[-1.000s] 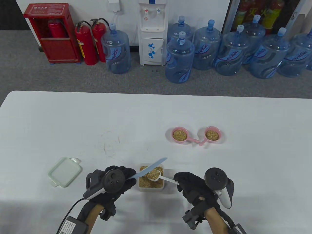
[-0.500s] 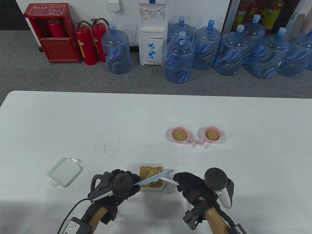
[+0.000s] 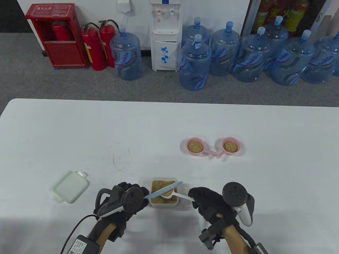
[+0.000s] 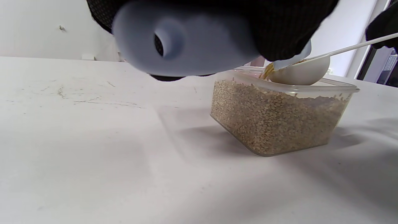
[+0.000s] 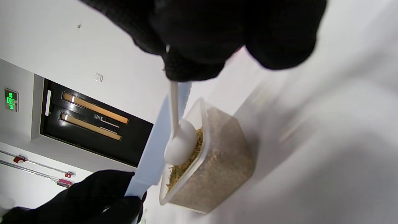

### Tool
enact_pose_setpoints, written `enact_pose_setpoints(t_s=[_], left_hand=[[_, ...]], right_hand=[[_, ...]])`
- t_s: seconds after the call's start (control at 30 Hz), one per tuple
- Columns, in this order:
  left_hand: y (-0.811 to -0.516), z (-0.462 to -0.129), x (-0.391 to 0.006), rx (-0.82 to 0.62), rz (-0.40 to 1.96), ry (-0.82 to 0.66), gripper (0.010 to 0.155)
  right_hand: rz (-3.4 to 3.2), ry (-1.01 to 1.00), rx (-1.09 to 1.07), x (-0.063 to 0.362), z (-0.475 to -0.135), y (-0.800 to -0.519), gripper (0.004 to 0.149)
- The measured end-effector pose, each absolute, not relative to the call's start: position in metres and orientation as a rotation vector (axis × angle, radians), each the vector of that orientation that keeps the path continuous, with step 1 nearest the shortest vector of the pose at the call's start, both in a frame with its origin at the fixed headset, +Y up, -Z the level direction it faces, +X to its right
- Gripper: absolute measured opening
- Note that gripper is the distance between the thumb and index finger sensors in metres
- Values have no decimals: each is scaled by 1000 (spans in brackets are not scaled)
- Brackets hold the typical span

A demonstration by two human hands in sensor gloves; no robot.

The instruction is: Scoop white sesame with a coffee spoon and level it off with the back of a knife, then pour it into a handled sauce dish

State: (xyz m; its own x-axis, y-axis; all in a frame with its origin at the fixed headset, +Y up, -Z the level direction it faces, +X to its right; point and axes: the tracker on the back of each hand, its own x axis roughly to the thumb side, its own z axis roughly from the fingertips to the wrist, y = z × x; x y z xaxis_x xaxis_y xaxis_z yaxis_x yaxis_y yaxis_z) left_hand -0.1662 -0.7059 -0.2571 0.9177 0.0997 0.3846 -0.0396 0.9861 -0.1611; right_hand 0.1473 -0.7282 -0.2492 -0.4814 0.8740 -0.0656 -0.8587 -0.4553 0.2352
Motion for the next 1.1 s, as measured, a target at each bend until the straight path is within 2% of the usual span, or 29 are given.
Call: enact_pose_setpoints(t_s=[0.9, 1.1], left_hand=[[-704, -262, -174, -137, 34, -341, 42], [-700, -264, -181, -87, 66, -286, 42]], right_hand=[[2070, 275, 96, 149, -249, -726, 43], [2074, 269, 103, 149, -249, -726, 43]])
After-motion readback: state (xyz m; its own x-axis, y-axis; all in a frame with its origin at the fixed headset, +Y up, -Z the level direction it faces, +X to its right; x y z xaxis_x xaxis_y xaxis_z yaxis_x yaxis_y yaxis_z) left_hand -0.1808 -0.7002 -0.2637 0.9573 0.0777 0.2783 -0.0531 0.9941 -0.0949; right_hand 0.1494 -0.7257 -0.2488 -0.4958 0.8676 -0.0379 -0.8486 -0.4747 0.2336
